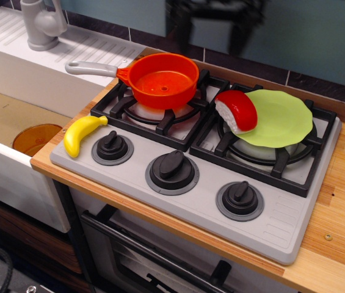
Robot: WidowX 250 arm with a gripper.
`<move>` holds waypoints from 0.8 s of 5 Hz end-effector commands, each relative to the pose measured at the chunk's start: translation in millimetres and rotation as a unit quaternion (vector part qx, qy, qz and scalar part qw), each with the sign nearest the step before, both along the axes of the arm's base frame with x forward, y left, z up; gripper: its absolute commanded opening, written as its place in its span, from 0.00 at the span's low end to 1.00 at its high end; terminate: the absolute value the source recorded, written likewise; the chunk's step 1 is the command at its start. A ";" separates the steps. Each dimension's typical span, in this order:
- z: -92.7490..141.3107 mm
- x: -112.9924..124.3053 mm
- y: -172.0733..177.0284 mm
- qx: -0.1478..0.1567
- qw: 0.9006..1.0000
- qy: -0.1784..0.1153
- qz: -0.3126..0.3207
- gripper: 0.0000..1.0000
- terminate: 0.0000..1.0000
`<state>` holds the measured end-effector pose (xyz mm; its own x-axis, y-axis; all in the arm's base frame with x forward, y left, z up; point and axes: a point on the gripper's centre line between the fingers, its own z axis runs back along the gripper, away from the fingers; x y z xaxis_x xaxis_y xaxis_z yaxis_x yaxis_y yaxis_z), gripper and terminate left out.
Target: End effector transition from object to object
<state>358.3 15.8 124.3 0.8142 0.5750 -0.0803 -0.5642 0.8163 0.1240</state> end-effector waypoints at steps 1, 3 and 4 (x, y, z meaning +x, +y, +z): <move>35.4 -21.7 46.5 0.000 0.998 -0.061 -0.012 1.00 0.00; -14.1 -62.5 72.7 -0.010 0.996 -0.092 -0.010 1.00 0.00; -41.4 -78.6 81.4 -0.013 0.994 -0.111 -0.008 1.00 0.00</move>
<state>269.9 97.1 64.4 0.8243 0.5658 0.0201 -0.5657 0.8245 -0.0079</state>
